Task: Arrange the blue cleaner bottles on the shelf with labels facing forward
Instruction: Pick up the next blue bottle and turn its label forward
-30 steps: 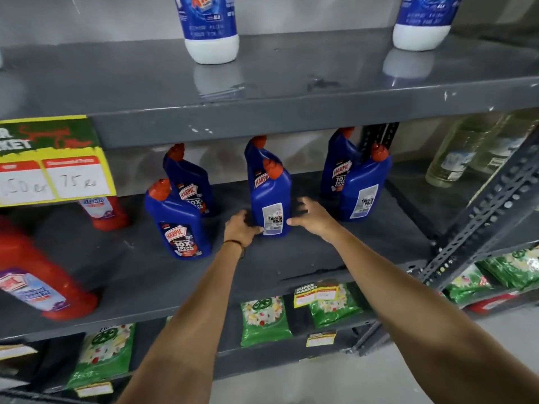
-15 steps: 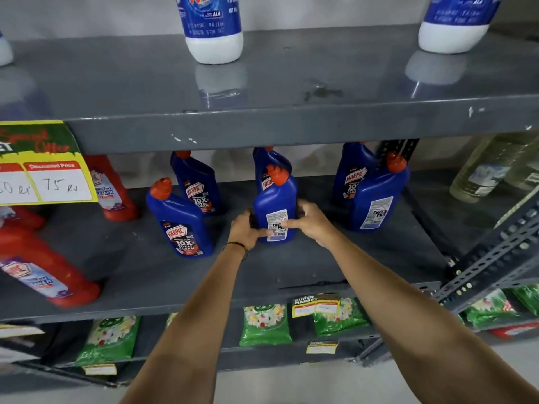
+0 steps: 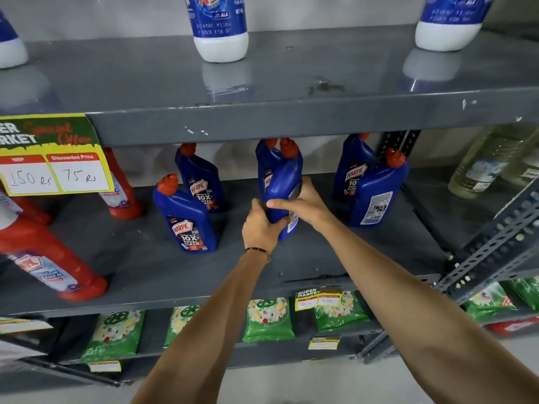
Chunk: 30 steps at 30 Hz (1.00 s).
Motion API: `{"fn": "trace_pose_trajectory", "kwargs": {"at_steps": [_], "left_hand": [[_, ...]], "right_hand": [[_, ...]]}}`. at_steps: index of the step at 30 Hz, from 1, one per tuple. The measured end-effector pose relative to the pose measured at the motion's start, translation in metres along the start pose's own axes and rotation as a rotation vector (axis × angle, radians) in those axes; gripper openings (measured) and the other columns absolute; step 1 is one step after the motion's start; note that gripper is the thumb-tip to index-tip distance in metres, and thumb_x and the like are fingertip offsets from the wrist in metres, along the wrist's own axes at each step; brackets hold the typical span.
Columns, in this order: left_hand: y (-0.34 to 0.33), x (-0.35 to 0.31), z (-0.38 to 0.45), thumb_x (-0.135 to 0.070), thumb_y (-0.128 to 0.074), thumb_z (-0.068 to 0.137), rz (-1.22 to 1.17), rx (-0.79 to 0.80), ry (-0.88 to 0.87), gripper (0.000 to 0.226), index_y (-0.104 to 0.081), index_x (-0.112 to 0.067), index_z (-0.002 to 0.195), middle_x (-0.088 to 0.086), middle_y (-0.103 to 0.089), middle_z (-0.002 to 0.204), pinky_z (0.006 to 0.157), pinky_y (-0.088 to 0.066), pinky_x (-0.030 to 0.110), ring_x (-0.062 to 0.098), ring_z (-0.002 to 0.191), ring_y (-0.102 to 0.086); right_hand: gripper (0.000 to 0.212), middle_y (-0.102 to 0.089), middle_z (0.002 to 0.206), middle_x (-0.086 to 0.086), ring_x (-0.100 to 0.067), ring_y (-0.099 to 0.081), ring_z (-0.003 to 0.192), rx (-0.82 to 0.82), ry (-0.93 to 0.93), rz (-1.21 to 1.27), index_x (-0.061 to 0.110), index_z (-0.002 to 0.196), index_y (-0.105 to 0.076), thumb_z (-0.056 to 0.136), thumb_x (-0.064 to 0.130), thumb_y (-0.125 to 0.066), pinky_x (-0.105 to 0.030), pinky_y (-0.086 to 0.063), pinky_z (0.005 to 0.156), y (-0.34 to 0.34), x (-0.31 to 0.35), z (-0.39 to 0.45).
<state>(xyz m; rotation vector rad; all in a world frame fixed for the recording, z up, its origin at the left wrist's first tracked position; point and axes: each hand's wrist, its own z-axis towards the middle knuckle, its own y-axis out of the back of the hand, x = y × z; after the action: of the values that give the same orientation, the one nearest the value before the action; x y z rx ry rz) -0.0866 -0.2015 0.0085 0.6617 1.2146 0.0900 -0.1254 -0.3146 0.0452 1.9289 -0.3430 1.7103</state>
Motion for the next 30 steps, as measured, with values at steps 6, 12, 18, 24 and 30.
{"fn": "trace_pose_trajectory", "kwargs": {"at_steps": [6,12,18,24,30], "left_hand": [[0.019,0.007,0.013,-0.019,-0.086,0.059,-0.26,0.304,0.054,0.043,-0.046,-0.021,0.074,-0.004,-0.058,0.073,0.06,-0.047,0.022,0.012,0.066,-0.056],[0.036,0.022,0.025,-0.009,-0.073,0.073,-0.654,0.748,0.344,0.052,-0.05,-0.01,0.12,0.005,-0.063,0.113,0.09,-0.053,0.031,0.018,0.101,-0.063],[0.031,0.029,0.02,-0.03,-0.089,0.047,-0.726,0.92,0.431,0.073,-0.06,-0.012,0.111,0.003,-0.075,0.095,0.084,-0.057,0.034,0.017,0.089,-0.071],[0.024,0.013,0.018,-0.01,-0.071,0.077,-0.553,0.684,0.427,0.052,-0.047,-0.008,0.123,0.003,-0.064,0.107,0.083,-0.055,0.033,0.018,0.094,-0.064],[0.004,0.012,0.013,-0.031,-0.091,0.042,-0.264,0.244,0.33,0.079,-0.05,-0.01,0.106,0.003,-0.064,0.102,0.08,-0.056,0.036,0.021,0.093,-0.063]], "right_hand": [[0.08,-0.063,0.113,-0.001,-0.019,-0.062,0.103,-0.043,0.013,-0.035,0.019,0.118,-0.046,0.05,0.03,-0.086,-0.042,-0.053,0.093,0.003,-0.004,-0.007],[0.056,-0.066,0.112,-0.008,-0.025,-0.063,0.106,0.218,-0.011,0.228,0.015,0.114,-0.057,0.062,0.014,-0.079,-0.038,-0.053,0.091,0.019,-0.008,-0.014],[0.043,-0.066,0.105,-0.005,-0.022,-0.062,0.1,0.371,-0.035,0.373,0.016,0.11,-0.06,0.069,0.007,-0.068,-0.037,-0.051,0.091,0.024,-0.006,-0.014],[0.04,-0.065,0.112,-0.006,-0.021,-0.061,0.106,0.348,-0.036,0.504,0.01,0.12,-0.057,0.082,0.0,-0.06,-0.03,-0.055,0.088,0.029,-0.011,-0.01],[0.047,-0.064,0.112,-0.003,-0.017,-0.062,0.104,0.229,-0.017,0.379,0.011,0.125,-0.054,0.08,-0.001,-0.063,-0.026,-0.056,0.082,0.03,-0.01,-0.006]]}}
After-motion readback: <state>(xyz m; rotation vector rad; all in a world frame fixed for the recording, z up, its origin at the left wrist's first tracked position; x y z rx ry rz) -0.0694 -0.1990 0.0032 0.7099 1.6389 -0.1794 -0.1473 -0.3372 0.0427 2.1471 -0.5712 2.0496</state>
